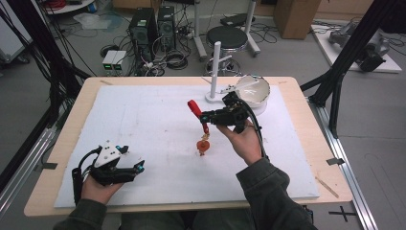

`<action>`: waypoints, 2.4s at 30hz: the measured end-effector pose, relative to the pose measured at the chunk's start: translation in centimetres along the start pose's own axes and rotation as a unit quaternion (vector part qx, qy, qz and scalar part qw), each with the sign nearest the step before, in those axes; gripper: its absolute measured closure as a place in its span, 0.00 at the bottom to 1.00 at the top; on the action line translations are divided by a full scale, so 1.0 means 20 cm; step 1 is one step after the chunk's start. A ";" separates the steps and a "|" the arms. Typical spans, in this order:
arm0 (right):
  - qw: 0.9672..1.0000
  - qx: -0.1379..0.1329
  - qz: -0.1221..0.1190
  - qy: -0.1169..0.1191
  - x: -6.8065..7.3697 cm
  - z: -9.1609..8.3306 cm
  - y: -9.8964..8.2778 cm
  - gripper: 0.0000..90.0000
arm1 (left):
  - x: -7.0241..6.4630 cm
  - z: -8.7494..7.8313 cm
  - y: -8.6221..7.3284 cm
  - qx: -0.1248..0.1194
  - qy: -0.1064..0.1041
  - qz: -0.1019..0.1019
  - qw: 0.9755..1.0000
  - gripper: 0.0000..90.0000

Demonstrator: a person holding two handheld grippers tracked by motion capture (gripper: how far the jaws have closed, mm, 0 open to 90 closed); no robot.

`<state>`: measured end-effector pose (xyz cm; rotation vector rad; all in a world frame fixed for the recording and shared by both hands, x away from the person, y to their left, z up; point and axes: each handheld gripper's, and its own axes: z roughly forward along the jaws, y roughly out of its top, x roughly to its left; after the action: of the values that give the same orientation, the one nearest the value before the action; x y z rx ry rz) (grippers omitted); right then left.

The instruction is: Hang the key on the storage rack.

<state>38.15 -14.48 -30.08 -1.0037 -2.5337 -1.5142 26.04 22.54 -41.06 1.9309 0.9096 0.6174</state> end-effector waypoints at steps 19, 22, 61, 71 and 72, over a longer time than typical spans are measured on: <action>1.000 -0.021 0.006 -0.007 -0.04 -0.03 0.05 0.83 | 0.00 0.00 0.00 0.000 0.000 0.000 1.000 0.26; 1.000 -0.024 0.007 -0.011 -0.05 -0.04 0.07 0.83 | 0.00 0.00 0.00 0.000 0.000 0.002 1.000 0.26; 0.992 -0.070 0.089 -0.047 -0.40 -0.06 0.18 0.83 | 0.00 0.00 0.00 -0.001 0.000 0.002 1.000 0.25; 0.989 -0.081 0.115 -0.049 -0.48 -0.05 0.20 0.83 | 0.00 -0.01 0.00 -0.002 0.000 0.000 1.000 0.25; 0.989 -0.080 0.118 -0.048 -0.49 -0.05 0.19 0.83 | 0.00 -0.01 0.00 -0.002 0.000 0.000 1.000 0.25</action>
<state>47.65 -18.99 -29.74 -1.3733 -2.2781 -1.6555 26.00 22.67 -41.03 1.9262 0.9079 0.6181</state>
